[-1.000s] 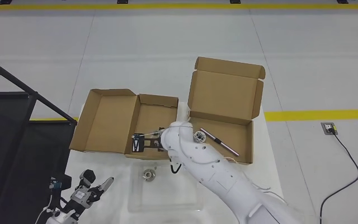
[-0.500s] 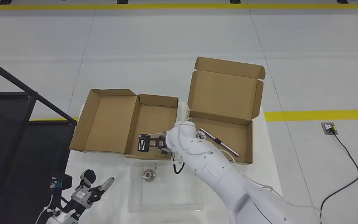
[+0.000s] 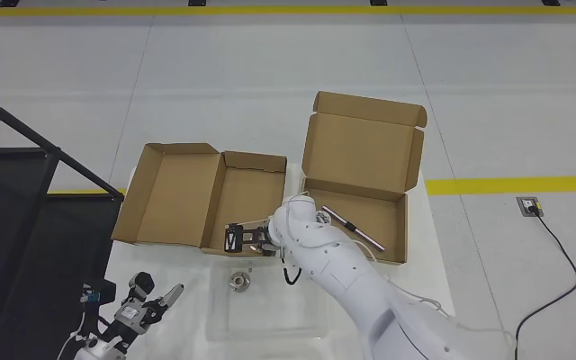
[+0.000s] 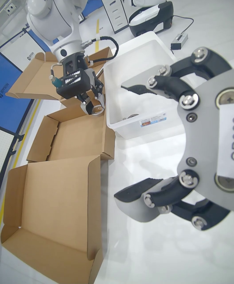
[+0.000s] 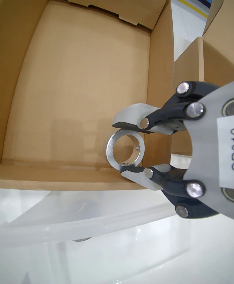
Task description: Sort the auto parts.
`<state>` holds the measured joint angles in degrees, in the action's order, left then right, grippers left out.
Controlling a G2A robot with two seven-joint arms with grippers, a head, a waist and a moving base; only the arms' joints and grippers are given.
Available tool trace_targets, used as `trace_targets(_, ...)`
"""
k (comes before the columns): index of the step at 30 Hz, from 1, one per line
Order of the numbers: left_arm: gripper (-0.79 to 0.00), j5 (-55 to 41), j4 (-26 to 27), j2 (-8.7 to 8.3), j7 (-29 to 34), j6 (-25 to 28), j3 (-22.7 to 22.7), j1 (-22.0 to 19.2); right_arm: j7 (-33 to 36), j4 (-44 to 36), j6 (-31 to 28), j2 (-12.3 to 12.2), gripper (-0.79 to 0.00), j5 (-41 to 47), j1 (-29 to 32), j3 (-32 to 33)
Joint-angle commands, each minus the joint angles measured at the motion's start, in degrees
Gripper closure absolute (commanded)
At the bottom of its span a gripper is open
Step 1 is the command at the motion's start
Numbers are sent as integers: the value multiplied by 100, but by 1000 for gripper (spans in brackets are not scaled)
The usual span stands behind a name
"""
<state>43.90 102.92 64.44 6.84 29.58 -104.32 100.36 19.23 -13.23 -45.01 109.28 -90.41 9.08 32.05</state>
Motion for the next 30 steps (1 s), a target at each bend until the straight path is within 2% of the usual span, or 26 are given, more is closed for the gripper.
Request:
trace_targets(1, -785, 0, -1, 0, -12, 6, -2, 1, -15, 45, -19, 16, -372, 12, -19, -1)
trace_targets(2, -785, 2, -2, 0, -15, 8, -2, 2, -32, 73, -24, 22, -465, 20, -28, 1)
trace_targets(3, -785, 10, -1, -1, -18, 1, -5, 3, -48, 96, -27, 27, -517, 21, -40, 0)
trace_targets(4, -785, 12, 2, 0, -24, 0, -5, 3, -65, 120, -26, 30, -536, 24, -53, 2)
trace_targets(6, -785, 16, 1, 0, -38, 3, -4, 7, -108, 153, -30, 34, -462, 28, -72, 3)
trace_targets(14, -785, 21, 6, 0, -48, 2, -3, 16, -207, 186, 74, 42, -422, -16, -101, -17)
trace_targets(16, -785, 21, 7, 0, -49, 1, -3, 17, -246, 186, 188, 36, -422, -29, -126, -14)
trace_targets(20, -785, 23, 6, 0, -51, -1, 0, 17, -451, 146, 556, 4, -363, -77, -186, 0)
trace_targets(23, -785, 24, 5, -1, -51, -2, 3, 14, -690, 76, 718, -37, -360, -158, -219, -7)
trace_targets(30, -785, 43, 4, 0, -62, -21, 15, 9, -1555, -219, 596, -195, -372, -573, -257, -118)
